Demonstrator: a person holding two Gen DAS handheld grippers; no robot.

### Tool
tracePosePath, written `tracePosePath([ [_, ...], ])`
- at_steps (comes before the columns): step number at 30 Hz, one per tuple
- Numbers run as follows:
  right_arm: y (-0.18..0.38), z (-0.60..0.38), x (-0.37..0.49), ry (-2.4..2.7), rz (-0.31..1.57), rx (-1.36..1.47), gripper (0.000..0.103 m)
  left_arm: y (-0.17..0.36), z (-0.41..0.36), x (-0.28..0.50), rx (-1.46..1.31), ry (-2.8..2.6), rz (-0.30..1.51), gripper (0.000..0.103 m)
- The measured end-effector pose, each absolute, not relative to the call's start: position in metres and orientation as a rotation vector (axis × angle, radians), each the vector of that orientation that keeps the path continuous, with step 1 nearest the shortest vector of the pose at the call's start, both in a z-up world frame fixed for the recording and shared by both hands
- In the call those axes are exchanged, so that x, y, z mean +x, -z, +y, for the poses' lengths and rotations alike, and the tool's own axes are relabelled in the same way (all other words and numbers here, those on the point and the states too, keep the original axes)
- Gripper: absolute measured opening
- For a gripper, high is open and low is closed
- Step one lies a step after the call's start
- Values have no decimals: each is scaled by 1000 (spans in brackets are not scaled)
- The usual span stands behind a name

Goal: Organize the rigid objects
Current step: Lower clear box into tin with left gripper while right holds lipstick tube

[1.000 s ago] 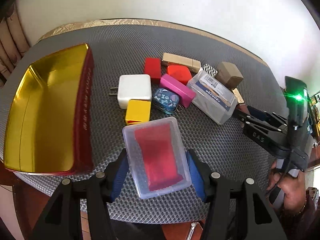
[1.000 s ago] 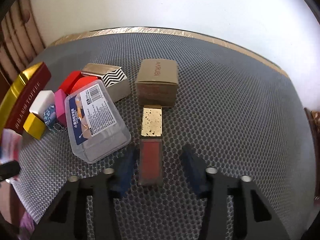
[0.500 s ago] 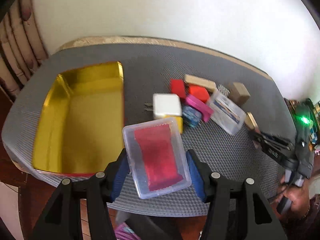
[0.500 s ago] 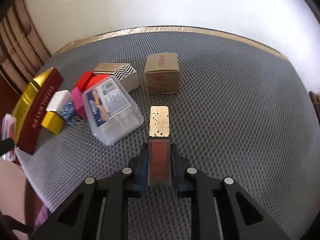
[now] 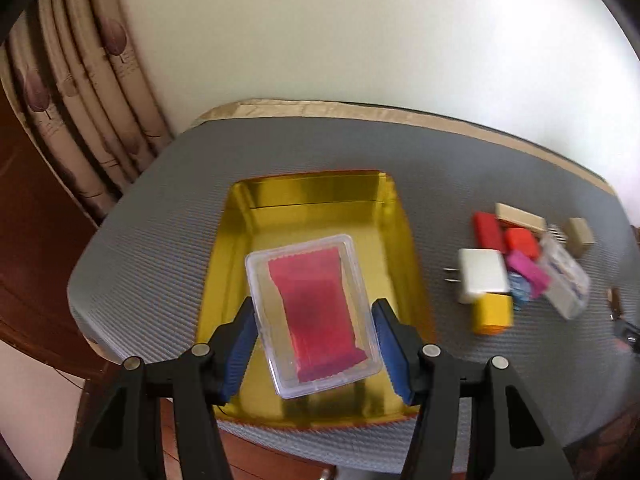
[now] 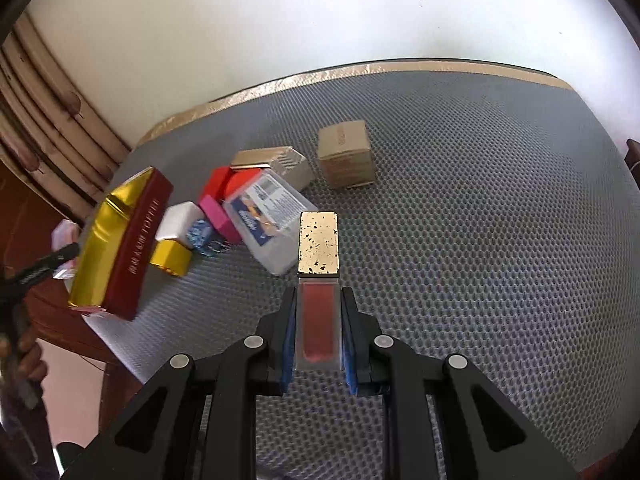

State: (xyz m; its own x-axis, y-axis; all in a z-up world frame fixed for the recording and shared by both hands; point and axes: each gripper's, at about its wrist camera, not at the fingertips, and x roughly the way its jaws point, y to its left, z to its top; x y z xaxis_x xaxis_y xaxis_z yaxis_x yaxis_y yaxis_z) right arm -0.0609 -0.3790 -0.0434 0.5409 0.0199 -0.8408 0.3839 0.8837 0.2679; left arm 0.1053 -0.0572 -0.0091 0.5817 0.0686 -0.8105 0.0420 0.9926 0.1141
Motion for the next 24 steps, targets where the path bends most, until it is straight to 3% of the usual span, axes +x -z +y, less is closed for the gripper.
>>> tracePosePath([
  [24, -6, -313, -15, 18, 941, 478, 18, 61, -36, 151, 197, -104, 1020, 59],
])
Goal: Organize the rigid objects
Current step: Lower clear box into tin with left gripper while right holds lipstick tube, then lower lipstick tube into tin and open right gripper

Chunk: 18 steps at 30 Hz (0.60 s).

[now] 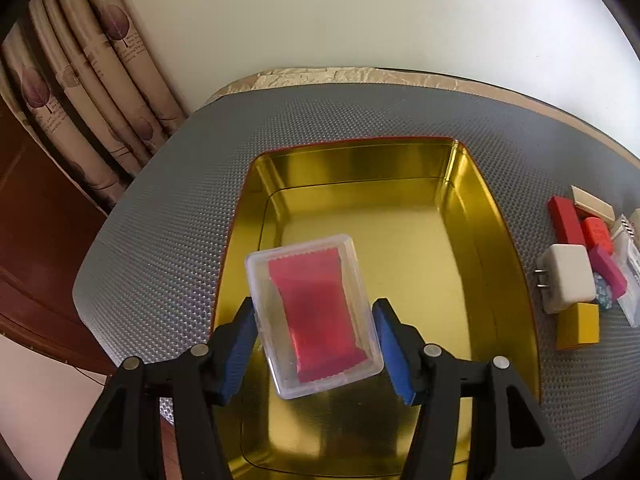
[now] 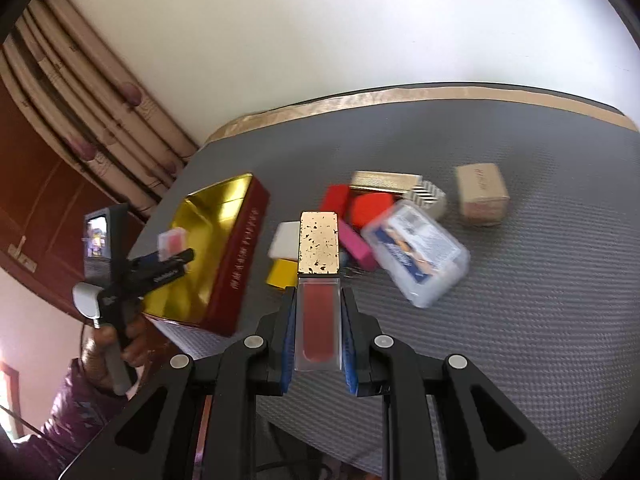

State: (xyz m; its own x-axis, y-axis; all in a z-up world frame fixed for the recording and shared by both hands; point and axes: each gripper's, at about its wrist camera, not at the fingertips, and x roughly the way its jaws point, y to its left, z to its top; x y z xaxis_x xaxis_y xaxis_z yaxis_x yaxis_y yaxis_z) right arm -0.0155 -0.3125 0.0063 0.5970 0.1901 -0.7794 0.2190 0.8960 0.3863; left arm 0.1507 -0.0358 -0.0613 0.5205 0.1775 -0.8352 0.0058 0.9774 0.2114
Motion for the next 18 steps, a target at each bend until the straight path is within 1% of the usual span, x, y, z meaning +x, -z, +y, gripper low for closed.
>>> tracePosePath([
  [6, -16, -288, 8, -39, 938, 460, 18, 63, -29, 151, 176, -103, 1030, 59],
  [10, -21, -266, 26, -82, 942, 439, 18, 62, -23, 153, 128, -27, 1046, 61],
  [14, -19, -247, 38, -114, 954, 421, 18, 53, -14, 154, 69, 38, 1022, 63],
  [18, -16, -232, 49, -147, 970, 421, 18, 45, -5, 154, 34, 34, 1036, 63],
])
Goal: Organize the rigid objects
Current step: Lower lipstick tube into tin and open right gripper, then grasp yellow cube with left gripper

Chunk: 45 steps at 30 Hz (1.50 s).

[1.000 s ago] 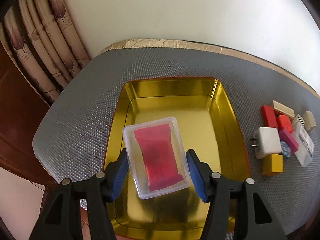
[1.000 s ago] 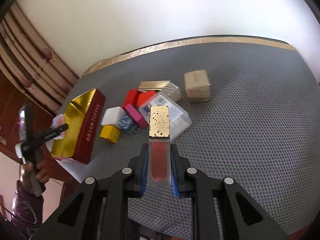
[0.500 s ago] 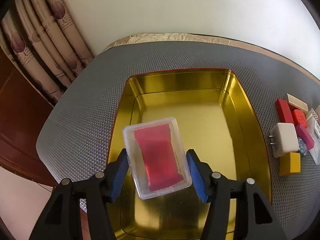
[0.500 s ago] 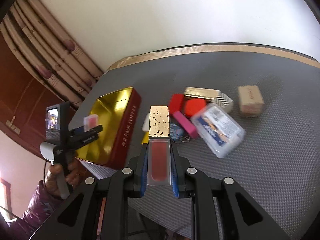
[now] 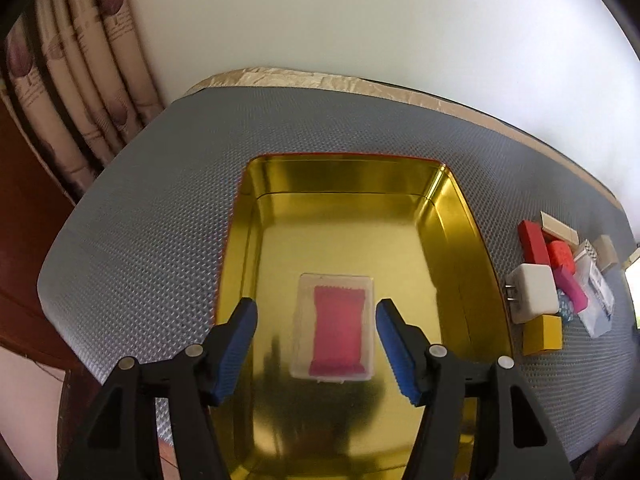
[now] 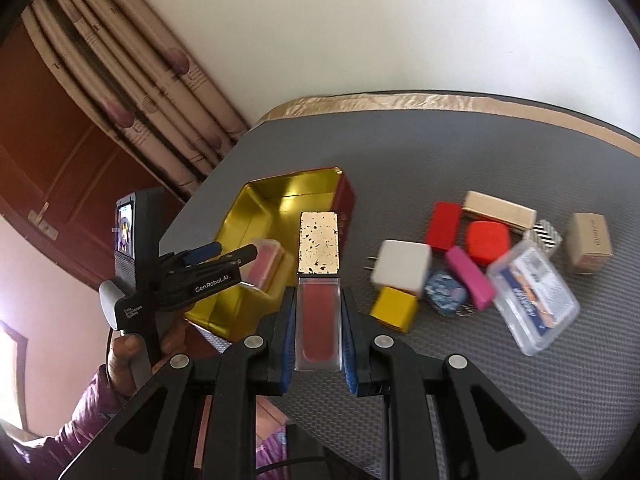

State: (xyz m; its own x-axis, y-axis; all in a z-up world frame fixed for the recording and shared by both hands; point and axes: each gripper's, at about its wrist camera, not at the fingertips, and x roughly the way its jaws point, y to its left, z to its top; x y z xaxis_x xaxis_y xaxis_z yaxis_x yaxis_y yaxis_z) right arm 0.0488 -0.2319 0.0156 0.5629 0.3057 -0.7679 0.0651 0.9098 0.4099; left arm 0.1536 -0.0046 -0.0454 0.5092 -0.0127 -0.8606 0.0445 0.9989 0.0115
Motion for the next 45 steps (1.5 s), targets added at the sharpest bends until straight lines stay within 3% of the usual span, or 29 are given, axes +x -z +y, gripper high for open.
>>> tracePosePath([
  [8, 4, -183, 111, -269, 1041, 377, 18, 3, 15, 103, -1, -146, 1027, 64],
  [14, 39, -152, 171, -276, 1117, 326, 18, 17, 30, 54, -99, -206, 1035, 64],
  [24, 76, -112, 238, -247, 1186, 331, 19, 35, 45, 61, -160, -169, 1058, 64],
  [26, 77, -110, 243, -253, 1180, 353, 24, 37, 45, 62, -150, -177, 1056, 64],
  [30, 53, -122, 230, -251, 1059, 394, 44, 38, 42, 60, -138, -170, 1042, 64],
  [32, 31, -135, 206, -266, 974, 402, 45, 36, 37, 58, -124, -148, 1029, 64],
  [33, 17, -145, 183, -276, 919, 395, 54, 34, 33, 56, -124, -119, 1021, 64],
  [34, 11, -158, 159, -258, 879, 367, 70, 32, 29, 55, -125, -85, 1018, 63],
  [36, 6, -187, 107, -177, 809, 292, 86, 25, 12, 49, -109, 12, 998, 64],
  [42, 51, -293, -2, 232, 872, 28, 88, 9, -61, 30, -29, 261, 1007, 63],
  [45, 73, -350, -32, 375, 925, 51, 88, 13, -103, 36, -17, 349, 1066, 64],
])
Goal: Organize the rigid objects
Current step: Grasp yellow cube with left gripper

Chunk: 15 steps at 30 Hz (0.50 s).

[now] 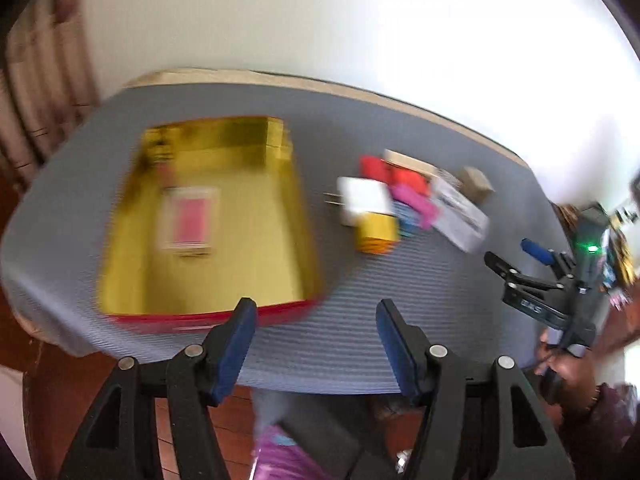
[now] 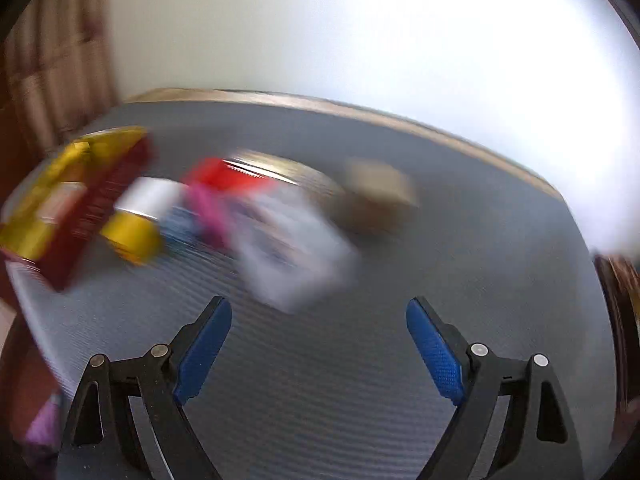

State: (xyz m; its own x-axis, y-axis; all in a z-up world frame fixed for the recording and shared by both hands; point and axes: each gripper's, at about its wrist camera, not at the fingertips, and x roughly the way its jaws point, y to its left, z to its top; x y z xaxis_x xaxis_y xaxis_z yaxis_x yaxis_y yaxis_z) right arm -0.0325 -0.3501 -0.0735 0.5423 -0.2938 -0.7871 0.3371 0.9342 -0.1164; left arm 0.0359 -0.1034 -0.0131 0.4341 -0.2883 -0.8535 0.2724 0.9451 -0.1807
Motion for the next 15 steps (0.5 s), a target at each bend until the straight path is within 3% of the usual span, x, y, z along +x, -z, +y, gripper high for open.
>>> tracePosePath([
  [6, 91, -397, -59, 433, 918, 168, 87, 43, -161, 76, -18, 411, 1146, 64],
  [15, 91, -382, -60, 334, 884, 150, 87, 78, -186, 119, 47, 305, 1178, 64],
])
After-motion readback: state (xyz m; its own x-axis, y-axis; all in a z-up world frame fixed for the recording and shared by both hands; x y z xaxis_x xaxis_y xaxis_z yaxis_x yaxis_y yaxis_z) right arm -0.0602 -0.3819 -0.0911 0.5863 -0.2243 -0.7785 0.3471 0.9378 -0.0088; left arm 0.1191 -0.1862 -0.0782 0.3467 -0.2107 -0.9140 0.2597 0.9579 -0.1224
